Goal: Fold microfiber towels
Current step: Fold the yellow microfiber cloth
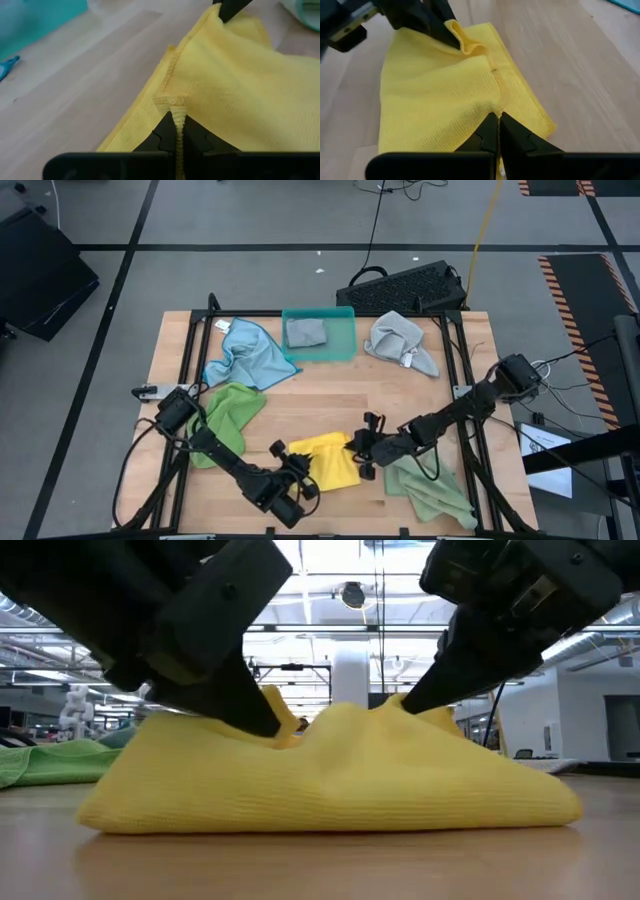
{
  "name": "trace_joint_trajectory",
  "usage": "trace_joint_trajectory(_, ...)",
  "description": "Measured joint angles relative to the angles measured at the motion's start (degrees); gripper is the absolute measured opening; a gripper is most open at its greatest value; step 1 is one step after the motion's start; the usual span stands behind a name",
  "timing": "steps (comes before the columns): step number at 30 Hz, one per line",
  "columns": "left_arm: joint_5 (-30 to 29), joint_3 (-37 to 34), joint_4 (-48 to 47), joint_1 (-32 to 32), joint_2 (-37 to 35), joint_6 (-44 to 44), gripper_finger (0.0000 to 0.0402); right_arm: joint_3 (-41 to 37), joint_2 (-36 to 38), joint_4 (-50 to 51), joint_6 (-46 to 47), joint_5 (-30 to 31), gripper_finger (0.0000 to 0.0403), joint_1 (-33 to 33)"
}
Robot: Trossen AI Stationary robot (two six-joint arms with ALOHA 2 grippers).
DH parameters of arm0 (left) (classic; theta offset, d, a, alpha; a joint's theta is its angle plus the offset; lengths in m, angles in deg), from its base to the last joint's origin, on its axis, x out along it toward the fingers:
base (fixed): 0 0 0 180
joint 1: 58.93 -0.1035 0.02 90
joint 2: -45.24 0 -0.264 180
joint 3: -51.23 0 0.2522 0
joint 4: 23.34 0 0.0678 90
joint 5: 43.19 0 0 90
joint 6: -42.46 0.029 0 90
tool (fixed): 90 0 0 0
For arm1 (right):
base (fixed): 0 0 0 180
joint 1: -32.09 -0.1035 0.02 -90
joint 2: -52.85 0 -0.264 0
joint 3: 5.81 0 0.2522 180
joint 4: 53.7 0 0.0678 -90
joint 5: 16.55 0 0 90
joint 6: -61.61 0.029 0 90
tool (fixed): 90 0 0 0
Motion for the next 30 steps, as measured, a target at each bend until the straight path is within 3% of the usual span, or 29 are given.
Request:
trace_joint_trajectory(13,0.5,0.0,-14.4,0.2,0.0,-12.7,0.0010,0.0,-1.1,-0.7,-2.0,-3.3,0.0005,5.0)
trace_joint_trajectory(21,6.3,0.0,-14.7,-0.9,0.0,-12.8,0.0010,0.0,-4.9,-4.7,-2.6,-4.6,0.0010,6.0)
trace_joint_trajectory(30,8.1,0.0,-14.7,-2.4,0.0,-12.6,0.0014,0.0,-5.4,-4.7,-2.6,-4.3,0.0018,6.1)
